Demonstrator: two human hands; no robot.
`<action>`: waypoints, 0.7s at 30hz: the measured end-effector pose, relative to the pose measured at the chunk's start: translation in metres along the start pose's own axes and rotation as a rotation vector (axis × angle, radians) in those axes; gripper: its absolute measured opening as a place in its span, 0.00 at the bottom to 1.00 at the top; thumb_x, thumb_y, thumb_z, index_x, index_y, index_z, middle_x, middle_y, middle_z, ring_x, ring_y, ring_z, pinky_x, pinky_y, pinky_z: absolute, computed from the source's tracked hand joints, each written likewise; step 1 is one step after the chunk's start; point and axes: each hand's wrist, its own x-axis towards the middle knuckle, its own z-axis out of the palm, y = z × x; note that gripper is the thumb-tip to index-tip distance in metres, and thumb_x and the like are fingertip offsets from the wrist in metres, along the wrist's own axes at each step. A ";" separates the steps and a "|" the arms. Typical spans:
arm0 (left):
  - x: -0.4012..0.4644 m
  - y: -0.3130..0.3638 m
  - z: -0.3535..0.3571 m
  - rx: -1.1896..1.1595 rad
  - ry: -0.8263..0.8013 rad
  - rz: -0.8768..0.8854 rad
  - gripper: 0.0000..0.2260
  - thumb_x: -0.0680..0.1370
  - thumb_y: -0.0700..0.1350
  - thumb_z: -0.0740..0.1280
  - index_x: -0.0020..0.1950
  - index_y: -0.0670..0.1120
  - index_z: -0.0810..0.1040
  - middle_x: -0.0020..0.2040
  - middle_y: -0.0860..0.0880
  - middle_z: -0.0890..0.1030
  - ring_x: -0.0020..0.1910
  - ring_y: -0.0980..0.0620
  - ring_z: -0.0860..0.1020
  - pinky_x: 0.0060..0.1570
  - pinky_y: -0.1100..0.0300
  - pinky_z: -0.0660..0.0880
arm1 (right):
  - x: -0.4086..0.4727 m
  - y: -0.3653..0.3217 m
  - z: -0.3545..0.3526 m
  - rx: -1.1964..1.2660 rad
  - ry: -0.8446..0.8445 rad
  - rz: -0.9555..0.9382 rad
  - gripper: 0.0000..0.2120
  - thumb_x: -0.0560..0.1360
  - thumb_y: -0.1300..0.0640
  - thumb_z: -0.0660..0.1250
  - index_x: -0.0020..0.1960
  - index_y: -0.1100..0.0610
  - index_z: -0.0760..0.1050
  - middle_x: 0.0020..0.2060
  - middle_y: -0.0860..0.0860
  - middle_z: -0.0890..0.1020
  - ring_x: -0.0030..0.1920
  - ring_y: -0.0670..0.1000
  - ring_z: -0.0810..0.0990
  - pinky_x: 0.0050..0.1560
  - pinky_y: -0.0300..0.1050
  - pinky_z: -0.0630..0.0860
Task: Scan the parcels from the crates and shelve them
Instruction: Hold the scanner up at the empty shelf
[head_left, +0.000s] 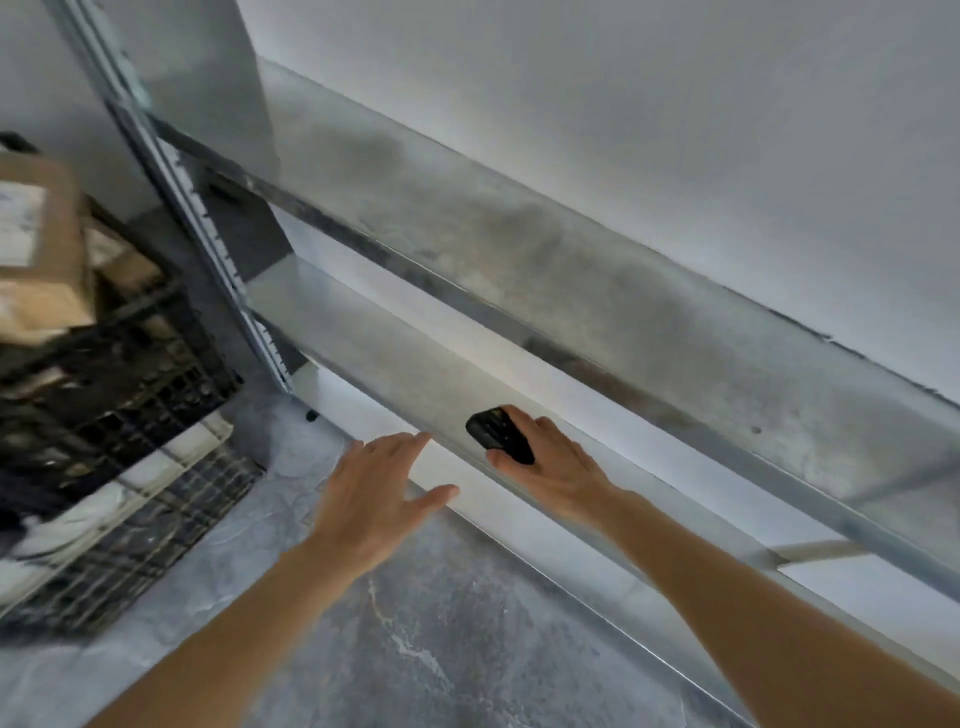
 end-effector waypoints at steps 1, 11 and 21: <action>-0.005 -0.014 -0.017 0.007 0.008 -0.035 0.35 0.77 0.71 0.57 0.80 0.55 0.60 0.78 0.55 0.66 0.77 0.52 0.63 0.75 0.51 0.60 | 0.003 -0.026 -0.002 0.016 -0.006 -0.030 0.26 0.79 0.33 0.60 0.73 0.34 0.56 0.56 0.48 0.73 0.55 0.57 0.78 0.57 0.52 0.76; -0.117 -0.170 -0.215 0.010 0.251 -0.351 0.32 0.78 0.68 0.61 0.79 0.57 0.61 0.77 0.57 0.67 0.76 0.54 0.65 0.74 0.57 0.59 | 0.027 -0.316 0.003 -0.174 -0.157 -0.429 0.30 0.75 0.29 0.65 0.69 0.44 0.68 0.55 0.46 0.72 0.56 0.54 0.79 0.58 0.54 0.78; -0.283 -0.324 -0.370 0.008 0.551 -0.645 0.35 0.76 0.71 0.59 0.79 0.55 0.64 0.76 0.55 0.70 0.73 0.53 0.70 0.71 0.54 0.68 | -0.001 -0.620 0.048 -0.348 -0.115 -0.795 0.41 0.71 0.28 0.69 0.76 0.49 0.64 0.66 0.46 0.69 0.64 0.53 0.76 0.57 0.52 0.77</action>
